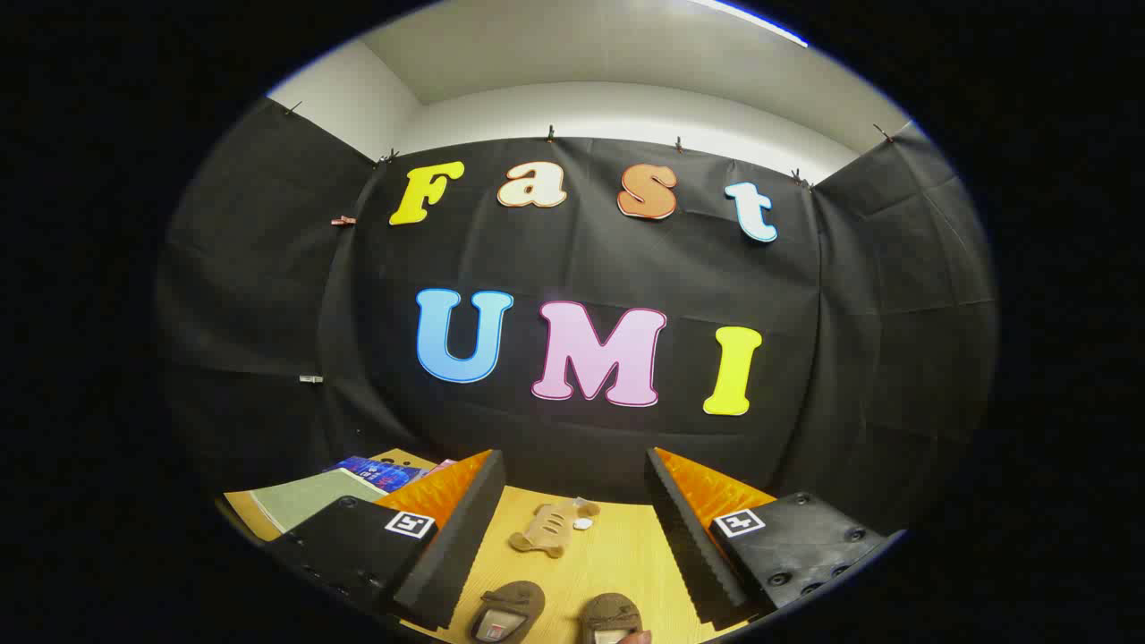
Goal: Open the storage box then place both shoes into the box .Put the left shoe in first, then the right shoe, with the right side of both shoes facing outward in a uniform manner.
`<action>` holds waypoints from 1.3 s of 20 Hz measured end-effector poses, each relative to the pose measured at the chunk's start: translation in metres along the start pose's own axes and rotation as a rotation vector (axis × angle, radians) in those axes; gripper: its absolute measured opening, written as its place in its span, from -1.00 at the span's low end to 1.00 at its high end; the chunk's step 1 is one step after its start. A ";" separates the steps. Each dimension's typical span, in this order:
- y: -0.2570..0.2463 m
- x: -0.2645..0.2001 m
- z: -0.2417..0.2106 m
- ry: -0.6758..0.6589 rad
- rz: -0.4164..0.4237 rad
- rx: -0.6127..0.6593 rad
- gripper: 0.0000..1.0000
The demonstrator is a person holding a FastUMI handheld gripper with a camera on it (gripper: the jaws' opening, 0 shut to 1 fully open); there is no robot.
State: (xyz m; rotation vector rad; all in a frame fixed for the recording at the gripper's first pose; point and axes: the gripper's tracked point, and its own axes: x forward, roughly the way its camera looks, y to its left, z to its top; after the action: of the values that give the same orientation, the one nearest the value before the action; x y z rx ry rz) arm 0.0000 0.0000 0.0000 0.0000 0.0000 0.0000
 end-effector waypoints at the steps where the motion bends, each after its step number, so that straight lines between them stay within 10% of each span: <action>1: 0.001 0.001 0.000 0.001 0.000 0.003 0.94; 17: 0.012 -0.001 -0.003 0.004 0.008 -0.005 0.94; 26: 0.108 0.004 -0.039 0.217 0.421 0.409 0.98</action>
State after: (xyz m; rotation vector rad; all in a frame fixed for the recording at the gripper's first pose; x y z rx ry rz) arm 0.0043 0.1083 -0.0389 0.4092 0.2167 0.4206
